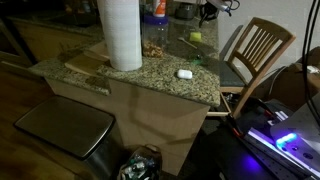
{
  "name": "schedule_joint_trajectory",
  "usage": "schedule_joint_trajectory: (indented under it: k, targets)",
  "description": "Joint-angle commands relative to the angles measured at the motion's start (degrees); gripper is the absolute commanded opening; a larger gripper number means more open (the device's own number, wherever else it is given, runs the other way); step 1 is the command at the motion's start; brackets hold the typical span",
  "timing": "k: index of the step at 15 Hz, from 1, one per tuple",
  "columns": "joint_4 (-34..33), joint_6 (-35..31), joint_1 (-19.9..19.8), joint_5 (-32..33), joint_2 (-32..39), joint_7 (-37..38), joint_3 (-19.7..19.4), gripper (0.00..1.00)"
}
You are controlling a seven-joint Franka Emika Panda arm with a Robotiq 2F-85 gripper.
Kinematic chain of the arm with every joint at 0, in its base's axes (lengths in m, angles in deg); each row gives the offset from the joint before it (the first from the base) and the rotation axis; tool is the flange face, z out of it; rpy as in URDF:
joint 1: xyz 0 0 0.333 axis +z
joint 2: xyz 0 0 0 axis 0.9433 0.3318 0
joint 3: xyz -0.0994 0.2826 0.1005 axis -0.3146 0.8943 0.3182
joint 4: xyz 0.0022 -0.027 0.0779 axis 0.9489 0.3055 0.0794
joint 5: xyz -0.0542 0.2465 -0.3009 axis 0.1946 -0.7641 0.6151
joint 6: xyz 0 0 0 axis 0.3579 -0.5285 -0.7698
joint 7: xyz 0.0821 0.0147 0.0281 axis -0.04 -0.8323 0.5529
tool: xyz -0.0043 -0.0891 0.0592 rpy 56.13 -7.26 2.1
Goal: Move the spoon to the right
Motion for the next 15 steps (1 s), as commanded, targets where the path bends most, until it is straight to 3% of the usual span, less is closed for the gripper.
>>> schedule_joint_trajectory:
  k: [1, 10, 12, 15]
  targets:
    - [-2.1, -5.2, -0.5, -2.1, 4.8, 3.4, -0.4, 0.01]
    - [-6.5, -9.5, -0.6, -1.0, 11.6, 11.7, -2.0, 0.01]
    - [-7.1, -8.1, -0.6, -0.5, 11.9, 12.1, -1.9, 0.32]
    - [-6.2, -5.8, -1.1, -0.4, 10.4, 10.5, -1.2, 0.52]
